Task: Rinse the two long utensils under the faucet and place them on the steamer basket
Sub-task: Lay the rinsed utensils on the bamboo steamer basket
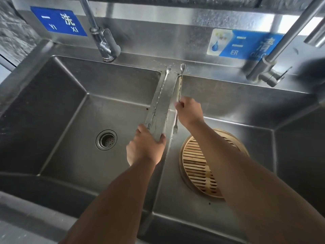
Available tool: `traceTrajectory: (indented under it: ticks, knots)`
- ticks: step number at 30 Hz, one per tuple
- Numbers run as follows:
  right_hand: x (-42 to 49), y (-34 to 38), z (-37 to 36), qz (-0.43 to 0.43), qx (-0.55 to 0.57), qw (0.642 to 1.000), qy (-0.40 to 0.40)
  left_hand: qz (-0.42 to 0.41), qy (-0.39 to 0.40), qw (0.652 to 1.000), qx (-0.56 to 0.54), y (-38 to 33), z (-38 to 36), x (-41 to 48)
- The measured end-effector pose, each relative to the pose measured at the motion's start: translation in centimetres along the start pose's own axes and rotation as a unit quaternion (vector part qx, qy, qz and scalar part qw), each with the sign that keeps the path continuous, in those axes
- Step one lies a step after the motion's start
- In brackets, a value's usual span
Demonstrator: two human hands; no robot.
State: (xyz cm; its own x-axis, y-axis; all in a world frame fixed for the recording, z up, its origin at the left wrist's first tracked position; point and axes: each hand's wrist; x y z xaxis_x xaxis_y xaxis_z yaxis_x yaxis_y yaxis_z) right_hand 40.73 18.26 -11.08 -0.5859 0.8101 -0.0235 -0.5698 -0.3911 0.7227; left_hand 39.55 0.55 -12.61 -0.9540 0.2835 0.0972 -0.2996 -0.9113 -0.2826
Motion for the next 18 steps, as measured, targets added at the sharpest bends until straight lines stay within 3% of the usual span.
traceTrajectory:
  ticks: [8, 18]
  knots:
    - [-4.9, -9.2, 1.3, 0.016, -0.087, 0.996, 0.018, -0.003, 0.008, 1.0, -0.002, -0.2, 0.4, 0.1]
    - [-9.0, -19.5, 1.1, -0.038, -0.193, 0.976, 0.088, -0.01, -0.02, 1.0, 0.003, 0.0, -0.4, 0.4]
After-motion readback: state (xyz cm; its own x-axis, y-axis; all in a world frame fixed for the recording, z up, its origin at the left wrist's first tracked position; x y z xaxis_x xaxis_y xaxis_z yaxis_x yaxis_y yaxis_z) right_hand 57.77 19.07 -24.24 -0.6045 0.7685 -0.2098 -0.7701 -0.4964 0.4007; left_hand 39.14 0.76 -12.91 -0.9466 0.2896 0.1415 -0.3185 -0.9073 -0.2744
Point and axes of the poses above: each hand's wrist, its own x-axis towards the middle knuckle, its own z-axis out of the back of the hand, y = z × x, and after that the axes turned 10 degrees about -y, right-handed
